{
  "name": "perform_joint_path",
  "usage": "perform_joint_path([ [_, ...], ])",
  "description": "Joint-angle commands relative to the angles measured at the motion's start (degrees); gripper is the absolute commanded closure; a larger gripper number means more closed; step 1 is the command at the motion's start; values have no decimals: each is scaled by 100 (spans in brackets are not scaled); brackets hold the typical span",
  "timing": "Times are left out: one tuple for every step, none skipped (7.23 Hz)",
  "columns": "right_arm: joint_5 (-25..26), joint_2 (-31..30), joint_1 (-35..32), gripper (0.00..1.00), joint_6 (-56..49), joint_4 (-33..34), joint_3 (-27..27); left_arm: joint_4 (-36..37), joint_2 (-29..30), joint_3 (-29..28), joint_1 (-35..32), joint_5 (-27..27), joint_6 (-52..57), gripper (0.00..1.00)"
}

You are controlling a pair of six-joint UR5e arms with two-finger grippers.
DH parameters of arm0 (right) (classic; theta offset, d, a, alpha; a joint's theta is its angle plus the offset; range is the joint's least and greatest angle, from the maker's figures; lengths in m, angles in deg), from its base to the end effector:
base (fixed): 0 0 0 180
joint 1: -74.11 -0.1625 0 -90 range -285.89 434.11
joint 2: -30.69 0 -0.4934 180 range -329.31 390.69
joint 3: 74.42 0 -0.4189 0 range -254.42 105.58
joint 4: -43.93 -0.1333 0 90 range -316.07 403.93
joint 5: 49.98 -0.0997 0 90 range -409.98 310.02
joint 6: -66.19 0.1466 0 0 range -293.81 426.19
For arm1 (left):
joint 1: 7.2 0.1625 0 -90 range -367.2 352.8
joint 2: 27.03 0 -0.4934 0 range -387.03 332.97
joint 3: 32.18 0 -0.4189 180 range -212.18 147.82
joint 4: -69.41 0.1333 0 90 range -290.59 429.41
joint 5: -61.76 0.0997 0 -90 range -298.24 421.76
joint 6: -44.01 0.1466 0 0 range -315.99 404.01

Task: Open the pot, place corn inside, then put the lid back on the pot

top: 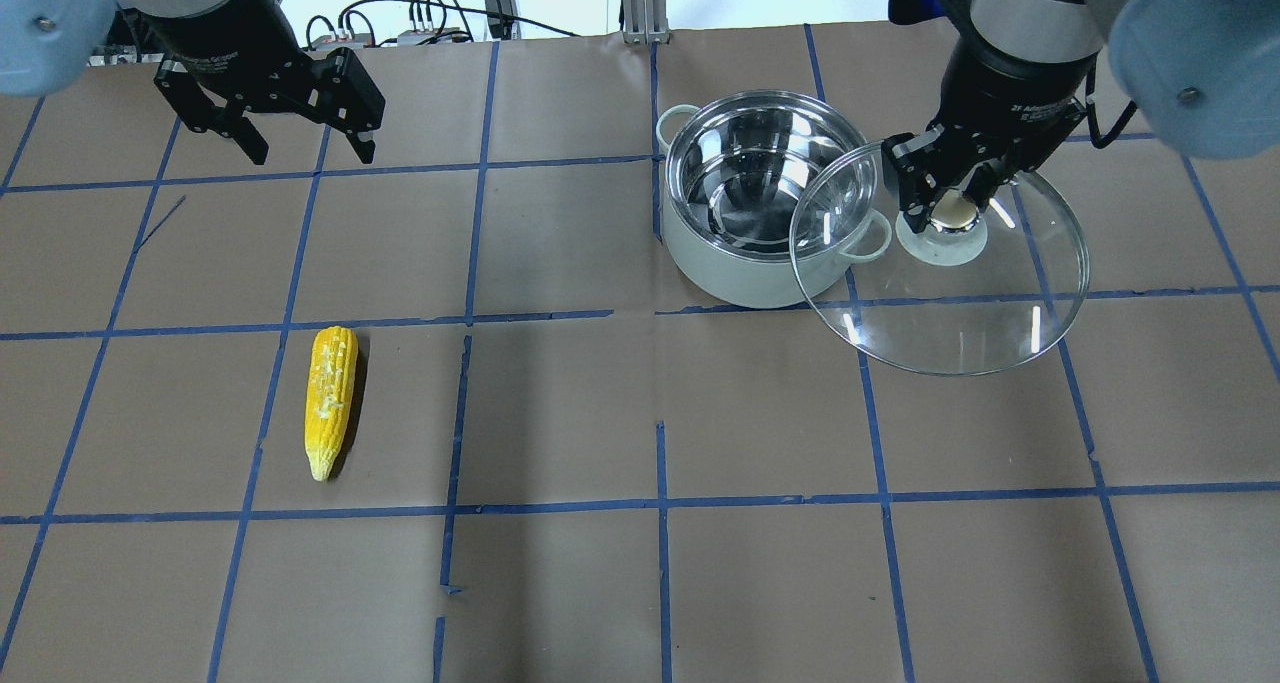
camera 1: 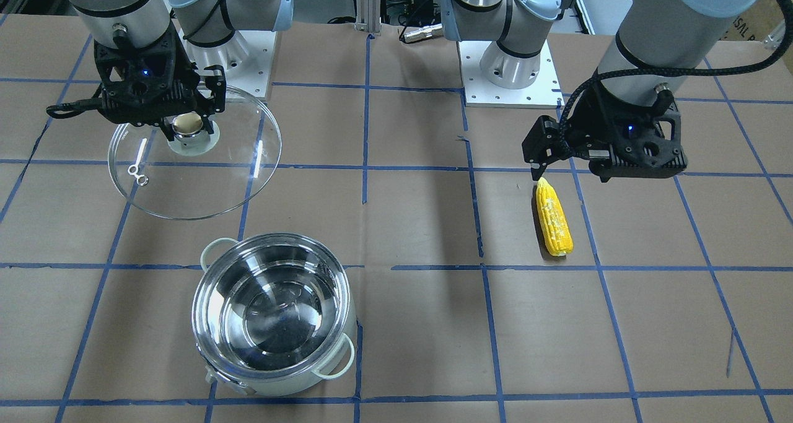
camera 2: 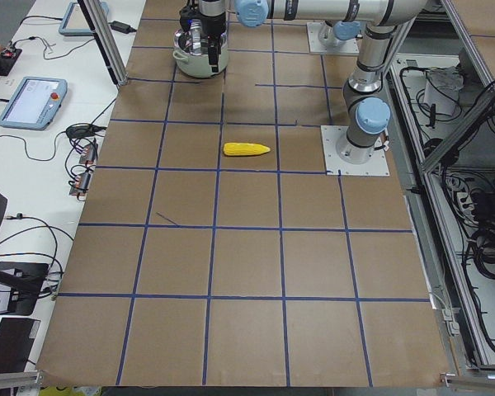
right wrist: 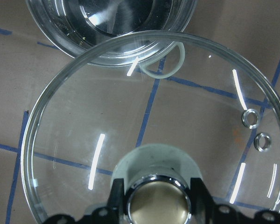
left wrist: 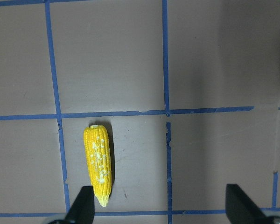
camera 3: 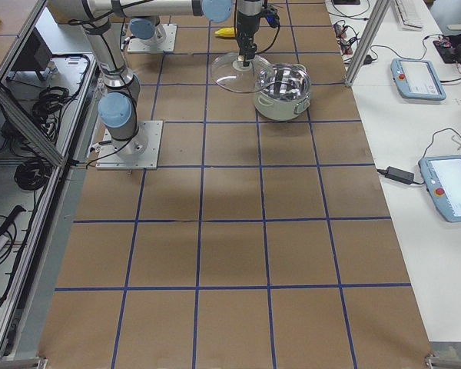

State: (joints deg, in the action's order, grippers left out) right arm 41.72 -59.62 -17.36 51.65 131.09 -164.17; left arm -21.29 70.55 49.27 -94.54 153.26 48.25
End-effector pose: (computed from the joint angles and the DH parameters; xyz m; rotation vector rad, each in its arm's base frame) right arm 0.1420 -0.5065 0.5096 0.4348 -3.0854 -0.0669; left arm -0.1022 -0.5897 0.5126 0.0429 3.1149 -0.0049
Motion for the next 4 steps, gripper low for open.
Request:
perform_joint_path([
  [-3,-40,-11,74,22,-23,-33,61,-19,-6,6,34,15,0],
  [-3,-40,-11,74,22,-23,-33,61,-11,2,-2,0,7,0],
  [6,-40,-28,74,22,-15,-33,61,-2,28,-2,8,-2,0],
  [6,-40,-28,74,22,3,-33,78,-46,98,-2,17,7,0],
])
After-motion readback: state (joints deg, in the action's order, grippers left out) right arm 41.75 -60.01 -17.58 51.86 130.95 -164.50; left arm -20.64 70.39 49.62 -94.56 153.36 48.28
